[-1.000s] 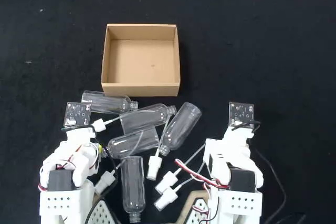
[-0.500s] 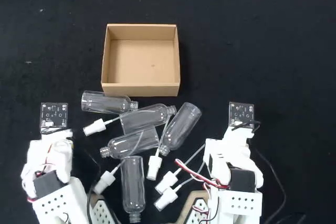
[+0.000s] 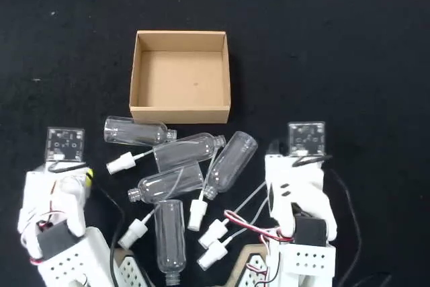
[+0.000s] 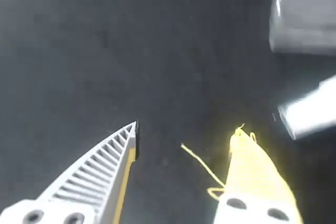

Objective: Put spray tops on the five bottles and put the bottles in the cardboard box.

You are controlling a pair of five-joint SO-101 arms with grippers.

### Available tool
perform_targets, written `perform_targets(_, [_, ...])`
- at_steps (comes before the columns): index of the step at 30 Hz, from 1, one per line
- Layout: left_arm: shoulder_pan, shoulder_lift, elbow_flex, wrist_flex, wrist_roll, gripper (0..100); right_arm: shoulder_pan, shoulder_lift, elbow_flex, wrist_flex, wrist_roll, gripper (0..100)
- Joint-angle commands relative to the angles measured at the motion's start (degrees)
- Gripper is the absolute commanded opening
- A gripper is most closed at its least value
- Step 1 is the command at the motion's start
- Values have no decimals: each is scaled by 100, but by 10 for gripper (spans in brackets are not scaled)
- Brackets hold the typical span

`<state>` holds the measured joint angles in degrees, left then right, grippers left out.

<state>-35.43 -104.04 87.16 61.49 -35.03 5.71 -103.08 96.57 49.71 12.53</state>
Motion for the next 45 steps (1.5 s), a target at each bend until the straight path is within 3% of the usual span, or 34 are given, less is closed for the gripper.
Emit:
perform_targets(1, [13, 9, -1015, 26, 97, 205, -9, -549, -576, -229, 932, 12])
perform_targets(8, [295, 985, -1815, 35, 88, 206, -62, -541, -2264, 879, 993, 13])
perform_targets(13, [1051, 2576, -2598, 35, 105, 206, -114, -233, -2571, 914, 949, 61])
perform_targets(17, [1692, 3780, -3240, 18, 79, 206, -492, 523, -2598, 905, 949, 129])
perform_targets(21, [2141, 4993, -3908, -18, 105, 207, -1002, 1262, -2598, 879, 941, 131])
perform_targets(25, [2255, 6400, -4822, 35, 229, 207, -1310, 1719, -2519, 756, 431, 131])
perform_targets(31, [2316, 8220, -6193, 651, 1178, 207, -1336, 1833, -1754, 220, 202, 131])
perform_targets(35, [2589, 8914, -6879, 1143, 1495, 207, -1327, 1833, -1437, -26, 229, 131])
perform_targets(45, [2484, 9890, -7389, 1196, 1609, 202, -1336, 1833, -1385, 9, 229, 131])
